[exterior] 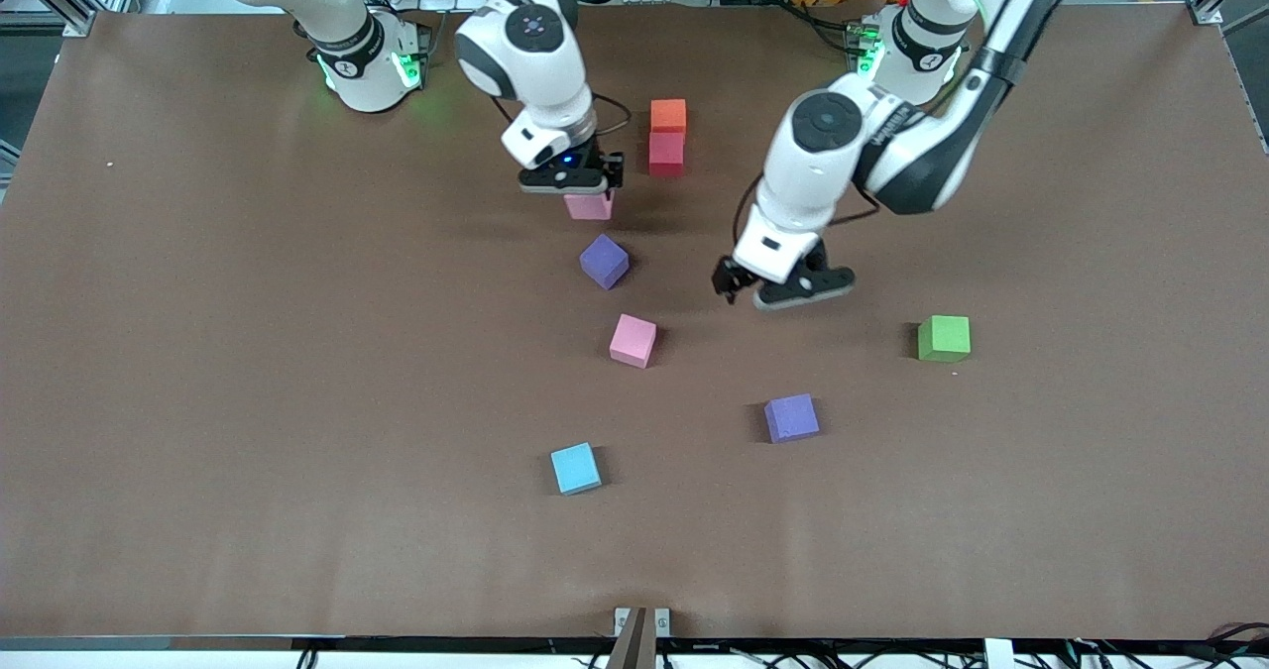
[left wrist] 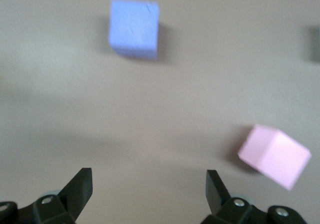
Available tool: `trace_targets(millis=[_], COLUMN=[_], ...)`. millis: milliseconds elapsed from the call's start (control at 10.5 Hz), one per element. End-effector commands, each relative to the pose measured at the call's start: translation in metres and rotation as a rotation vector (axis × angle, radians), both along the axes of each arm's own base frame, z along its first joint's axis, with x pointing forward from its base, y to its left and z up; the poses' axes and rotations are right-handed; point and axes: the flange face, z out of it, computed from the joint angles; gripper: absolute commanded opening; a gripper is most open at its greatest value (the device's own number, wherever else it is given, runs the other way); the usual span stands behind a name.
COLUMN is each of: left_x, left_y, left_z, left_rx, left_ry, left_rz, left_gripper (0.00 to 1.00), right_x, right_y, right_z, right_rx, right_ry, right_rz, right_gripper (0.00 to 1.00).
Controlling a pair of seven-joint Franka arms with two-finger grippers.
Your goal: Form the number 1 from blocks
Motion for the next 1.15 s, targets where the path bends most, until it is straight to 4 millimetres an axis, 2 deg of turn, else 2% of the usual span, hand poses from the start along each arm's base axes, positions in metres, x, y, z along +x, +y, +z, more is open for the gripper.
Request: trace_targets(millis=[0,96,191,382,478,574,860,1051], left_x=[0.038,0.048,0.057,0.076,0.076,0.079,0.073,0.065], left_y=[0.012,0.014,0.008,-0.024,-0.048,-0.057,-0.114,-0.142], left_z=[0.002,0.004,0.004,0.013,0.017,0.011,-0.012,-0.032], left_rx=[0.007,0.005,0.015,0.032,0.021,0.033,0.025,0.034], left_ry=[-0.018,-0.029,-0.035,0.025,0.033,0.025,0.008,-0.017], left_rz=[-0.001,0.007,-0.016,-0.124,-0.145,-0.157,-0.284,-0.323], left_gripper=[1.00,1.00,1.00,1.00,1.00,1.00,1.00,1.00], right_x=[0.007,0.006,0.006,0.006,-0.002,-0.012,-0.030,-0.041], right_y=[0.062,0.079,0.090,0.100,0.107,0.113,0.124,0.130], right_z=[-0.021,-0.028,-0.037,-0.046,-0.052,-0.058,-0.058,-0.060], right_rx=[-0.038,-0.057,-0.078,-0.134,-0.142,-0.142,-0.133,-0.124], right_ry=[0.005,0.012,0.017,0.032,0.041,0.040,0.039,0.035], right_rz=[0.012,0.026,0.035,0.045,0.044,0.034,0.054,0.060], right_gripper=[0.57,0.57,0.57,0.57,0.57,0.57,0.58,0.60])
